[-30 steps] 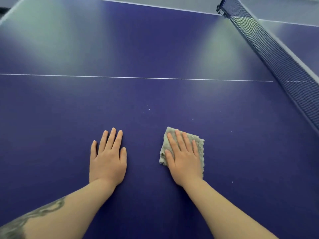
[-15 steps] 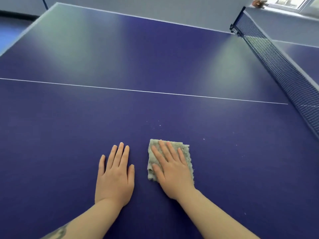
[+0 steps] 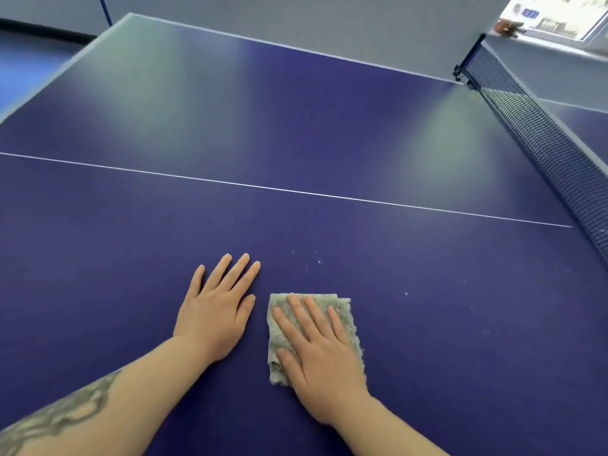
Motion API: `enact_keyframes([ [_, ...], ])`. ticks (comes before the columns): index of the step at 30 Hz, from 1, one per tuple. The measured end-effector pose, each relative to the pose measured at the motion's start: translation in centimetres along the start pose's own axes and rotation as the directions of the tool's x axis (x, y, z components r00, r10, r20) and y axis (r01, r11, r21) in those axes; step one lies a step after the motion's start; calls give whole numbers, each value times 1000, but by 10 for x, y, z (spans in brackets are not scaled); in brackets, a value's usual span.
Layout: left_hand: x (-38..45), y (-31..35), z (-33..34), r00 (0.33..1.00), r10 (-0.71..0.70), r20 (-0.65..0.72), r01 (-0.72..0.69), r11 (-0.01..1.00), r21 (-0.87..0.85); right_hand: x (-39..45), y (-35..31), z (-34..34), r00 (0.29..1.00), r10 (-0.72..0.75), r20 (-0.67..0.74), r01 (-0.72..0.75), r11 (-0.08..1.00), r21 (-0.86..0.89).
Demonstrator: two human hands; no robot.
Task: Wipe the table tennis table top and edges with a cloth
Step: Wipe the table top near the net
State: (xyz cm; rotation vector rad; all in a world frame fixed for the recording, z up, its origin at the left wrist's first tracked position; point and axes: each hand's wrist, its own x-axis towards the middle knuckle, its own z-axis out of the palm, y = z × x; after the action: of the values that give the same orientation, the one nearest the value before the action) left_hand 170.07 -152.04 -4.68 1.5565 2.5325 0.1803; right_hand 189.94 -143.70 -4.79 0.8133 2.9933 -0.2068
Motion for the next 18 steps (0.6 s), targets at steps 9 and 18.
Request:
enact_keyframes([
  [9,9,-5,7,993,-109,-52,108,994,-25,-6,52,1,870,485,-94,-485,874,16],
  [18,11,-9,13,993,-91,-68,91,996,-6,103,2,-7,991,131,7,-131,983,126],
])
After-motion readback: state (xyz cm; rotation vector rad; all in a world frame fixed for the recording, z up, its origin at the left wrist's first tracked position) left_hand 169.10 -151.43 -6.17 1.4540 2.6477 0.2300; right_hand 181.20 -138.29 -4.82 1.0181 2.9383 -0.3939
